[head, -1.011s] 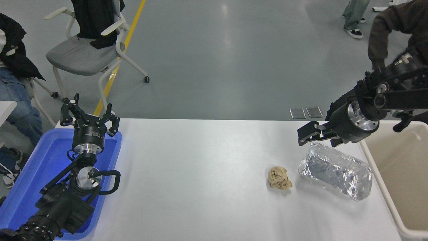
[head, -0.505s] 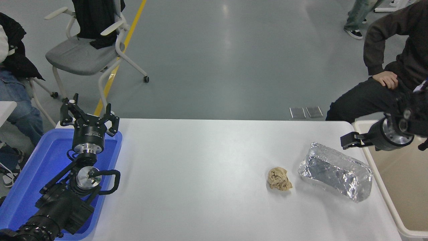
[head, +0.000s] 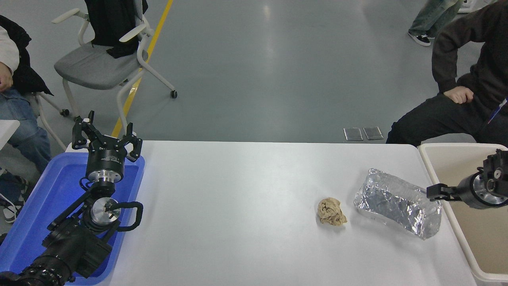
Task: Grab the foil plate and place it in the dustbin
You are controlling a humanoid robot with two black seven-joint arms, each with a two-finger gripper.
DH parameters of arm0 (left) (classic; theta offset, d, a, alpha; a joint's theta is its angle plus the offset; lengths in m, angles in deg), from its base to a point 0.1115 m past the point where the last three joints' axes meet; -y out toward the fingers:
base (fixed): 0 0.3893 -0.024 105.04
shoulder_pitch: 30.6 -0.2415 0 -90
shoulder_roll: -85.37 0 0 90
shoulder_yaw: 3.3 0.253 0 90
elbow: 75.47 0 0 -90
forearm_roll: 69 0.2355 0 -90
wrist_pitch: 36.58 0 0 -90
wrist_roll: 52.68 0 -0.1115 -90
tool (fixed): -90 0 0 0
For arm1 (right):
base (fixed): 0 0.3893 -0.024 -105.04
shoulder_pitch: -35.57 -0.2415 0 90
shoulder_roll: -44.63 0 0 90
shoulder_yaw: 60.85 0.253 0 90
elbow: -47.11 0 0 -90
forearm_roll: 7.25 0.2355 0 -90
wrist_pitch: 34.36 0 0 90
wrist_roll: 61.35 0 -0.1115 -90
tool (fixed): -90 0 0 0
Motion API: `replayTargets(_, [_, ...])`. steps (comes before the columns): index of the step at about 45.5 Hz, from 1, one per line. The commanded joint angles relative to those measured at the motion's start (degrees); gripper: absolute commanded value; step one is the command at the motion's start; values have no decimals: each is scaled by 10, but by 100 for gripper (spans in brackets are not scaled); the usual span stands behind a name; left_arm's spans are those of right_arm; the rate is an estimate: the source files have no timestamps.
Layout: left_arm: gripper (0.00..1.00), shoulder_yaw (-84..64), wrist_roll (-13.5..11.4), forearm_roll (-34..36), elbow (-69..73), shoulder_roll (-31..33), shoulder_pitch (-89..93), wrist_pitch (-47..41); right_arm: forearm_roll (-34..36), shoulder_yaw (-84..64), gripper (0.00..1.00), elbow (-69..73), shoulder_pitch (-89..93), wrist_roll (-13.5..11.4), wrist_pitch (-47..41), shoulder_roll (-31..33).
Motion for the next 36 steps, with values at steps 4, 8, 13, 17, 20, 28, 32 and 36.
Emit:
replayTargets(4, [99, 0, 0, -1, 0, 0, 0, 0, 18, 57, 100, -61, 77, -6, 21, -27])
replayTargets(8, [99, 1, 0, -1, -1, 0, 0, 0, 19, 62, 100, -63, 86, -6, 21, -34])
replayTargets(13, [99, 0, 0, -1, 0, 0, 0, 0, 19, 73, 98, -64, 98, -6, 31, -40])
replayTargets(17, [99, 0, 0, -1, 0, 0, 0, 0, 18, 85, 85, -65, 111, -6, 37, -41])
replayTargets(20, [99, 1, 0, -1, 0, 0, 0, 0, 19, 88, 63, -65, 116, -6, 43, -42])
replayTargets(28, [99, 0, 0, -1, 0, 0, 0, 0, 19, 90, 22, -77, 117, -4, 47, -44])
replayTargets(32, [99, 0, 0, -1, 0, 1, 0, 0, 19, 98, 0, -78, 117, -3, 47, -44])
replayTargets(36, [99, 0, 0, -1, 0, 0, 0, 0, 18, 103, 0, -77, 117, -3, 48, -44])
